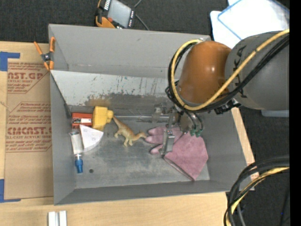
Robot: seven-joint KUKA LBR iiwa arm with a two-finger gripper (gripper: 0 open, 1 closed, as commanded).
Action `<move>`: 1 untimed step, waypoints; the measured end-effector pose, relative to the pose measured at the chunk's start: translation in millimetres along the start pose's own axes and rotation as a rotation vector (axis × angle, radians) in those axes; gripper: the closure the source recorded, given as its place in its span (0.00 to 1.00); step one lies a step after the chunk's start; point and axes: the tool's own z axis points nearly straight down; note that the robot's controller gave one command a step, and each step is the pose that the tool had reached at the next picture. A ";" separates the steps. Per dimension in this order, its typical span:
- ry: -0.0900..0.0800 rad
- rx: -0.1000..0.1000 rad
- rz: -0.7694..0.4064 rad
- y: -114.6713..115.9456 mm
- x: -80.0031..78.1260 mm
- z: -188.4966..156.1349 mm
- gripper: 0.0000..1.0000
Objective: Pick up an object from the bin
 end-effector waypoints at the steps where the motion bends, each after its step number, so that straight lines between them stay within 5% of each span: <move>1: -0.005 -0.002 -0.133 -14.6 -6.6 78.2 0.00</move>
Offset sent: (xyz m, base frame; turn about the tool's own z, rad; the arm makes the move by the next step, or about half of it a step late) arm -0.0035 -0.0340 -0.0607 -0.2213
